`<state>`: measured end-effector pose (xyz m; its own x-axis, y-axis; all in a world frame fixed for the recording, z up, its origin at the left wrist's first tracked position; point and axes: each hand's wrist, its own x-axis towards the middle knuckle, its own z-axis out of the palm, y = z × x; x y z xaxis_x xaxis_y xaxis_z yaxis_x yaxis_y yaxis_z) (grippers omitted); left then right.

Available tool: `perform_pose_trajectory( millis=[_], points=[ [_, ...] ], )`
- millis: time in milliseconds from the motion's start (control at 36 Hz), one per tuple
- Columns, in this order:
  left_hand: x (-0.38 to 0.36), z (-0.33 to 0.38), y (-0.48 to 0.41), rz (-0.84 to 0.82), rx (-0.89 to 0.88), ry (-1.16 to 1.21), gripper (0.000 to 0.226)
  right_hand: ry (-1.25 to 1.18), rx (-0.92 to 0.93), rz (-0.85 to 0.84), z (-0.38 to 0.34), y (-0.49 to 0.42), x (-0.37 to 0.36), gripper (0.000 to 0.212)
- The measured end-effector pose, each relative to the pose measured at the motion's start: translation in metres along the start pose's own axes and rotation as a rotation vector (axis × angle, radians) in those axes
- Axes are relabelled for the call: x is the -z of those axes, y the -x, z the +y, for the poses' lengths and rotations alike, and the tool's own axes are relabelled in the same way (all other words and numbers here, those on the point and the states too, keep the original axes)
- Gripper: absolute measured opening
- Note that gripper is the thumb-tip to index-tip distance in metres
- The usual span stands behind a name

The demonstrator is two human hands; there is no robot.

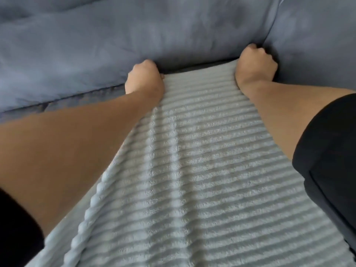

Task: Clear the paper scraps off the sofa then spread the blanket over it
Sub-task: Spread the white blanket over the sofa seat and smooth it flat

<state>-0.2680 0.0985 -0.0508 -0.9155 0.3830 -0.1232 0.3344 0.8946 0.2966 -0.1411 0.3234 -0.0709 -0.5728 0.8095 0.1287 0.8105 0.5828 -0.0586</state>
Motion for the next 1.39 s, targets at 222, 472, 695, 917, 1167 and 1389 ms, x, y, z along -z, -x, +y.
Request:
perform_pose_trajectory(
  millis=[222, 472, 695, 917, 1167, 1389],
  points=[
    [-0.008, -0.002, -0.003, 0.005, 0.015, 0.015, 0.031, -0.069, -0.067, -0.101, -0.003, 0.002, 0.016, 0.031],
    [0.018, 0.009, 0.002, -0.171, 0.080, 0.057, 0.022, -0.479, 0.109, -0.329, -0.079, 0.064, 0.053, 0.026],
    [0.091, -0.046, -0.013, -0.737, 0.143, 0.413, 0.040, -0.554, -0.004, -0.617, -0.085, 0.053, 0.035, 0.042],
    [0.095, -0.096, 0.011, -0.950, 0.294, 0.783, 0.020, -0.539, -0.011, -0.631, -0.087, 0.053, 0.036, 0.035],
    [0.064, -0.079, -0.007, -0.266, 0.109, 0.114, 0.032, -0.568, -0.019, -0.609, -0.080, 0.056, 0.033, 0.034],
    [0.035, -0.093, 0.001, -0.122, 0.155, 0.271, 0.022, -0.276, 0.070, -0.428, -0.104, 0.066, 0.039, 0.023]
  ],
)
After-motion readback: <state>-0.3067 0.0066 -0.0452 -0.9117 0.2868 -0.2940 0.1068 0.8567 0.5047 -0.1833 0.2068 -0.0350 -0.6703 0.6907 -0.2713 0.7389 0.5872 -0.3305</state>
